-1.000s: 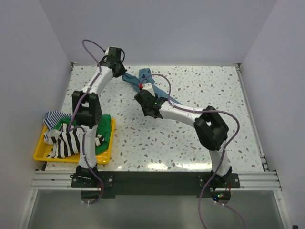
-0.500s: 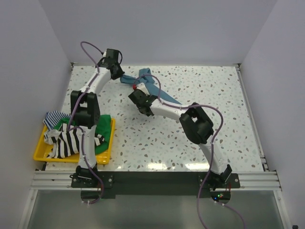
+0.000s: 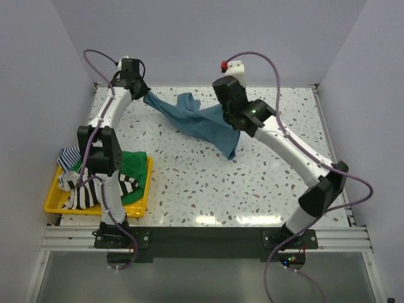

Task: Fold and stack the tank tops
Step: Flatten the tank top out

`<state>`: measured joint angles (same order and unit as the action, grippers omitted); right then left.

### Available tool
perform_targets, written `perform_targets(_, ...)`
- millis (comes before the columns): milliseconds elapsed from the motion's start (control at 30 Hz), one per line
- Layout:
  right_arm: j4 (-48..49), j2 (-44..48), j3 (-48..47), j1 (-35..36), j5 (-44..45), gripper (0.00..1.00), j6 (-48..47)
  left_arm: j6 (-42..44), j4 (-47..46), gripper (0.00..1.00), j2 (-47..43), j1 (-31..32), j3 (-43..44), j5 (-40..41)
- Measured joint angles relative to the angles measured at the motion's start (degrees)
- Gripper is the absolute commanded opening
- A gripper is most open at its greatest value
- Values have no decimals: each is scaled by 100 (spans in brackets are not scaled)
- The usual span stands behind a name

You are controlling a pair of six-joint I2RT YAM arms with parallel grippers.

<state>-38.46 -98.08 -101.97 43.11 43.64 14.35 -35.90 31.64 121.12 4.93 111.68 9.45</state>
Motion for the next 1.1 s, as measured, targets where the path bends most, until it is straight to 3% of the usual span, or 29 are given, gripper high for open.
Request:
perform_targets(167, -114, 822, 245, -516, 59, 0, 125, 66, -33, 0, -249, -146, -131, 15)
perform_targets(333, -131, 710, 1062, -1276, -315, 0, 433, 111, 85, 0, -146, -227, 212, -31)
perform_targets(400, -111, 380, 1484, -1683, -643, 9, 603, 131, 199, 0, 98, -254, 675, -85)
perform_targets(433, -114, 162, 1611, -1849, -785, 21, 688, 151, 208, 1, 251, -264, 933, -149)
perform_targets(467, -105, -85, 1687, -1991, -907, 26, 787, 164, 223, 3, 415, -273, 1187, -212)
perform_targets(600, -103, -1036, 1716, -2371, -1311, 53, 981, 195, 175, 21, 953, -293, 1851, -566)
perform_targets(700, -52, -1161, 1847, -2409, -1478, 61, 1025, 238, 168, 39, 1062, -304, 1847, -787)
perform_targets(767, -28, -1045, 1882, -2271, -1397, 59, 992, 223, 103, 45, 1058, -304, 1775, -850)
perform_targets(933, 431, -658, 1974, -1488, -1226, 40, 673, 201, -90, 46, 944, -304, 1405, -914)
perform_targets(1100, 791, -1021, 1834, -907, -1327, 31, 310, -7, -446, 43, 256, -216, 33, -872)
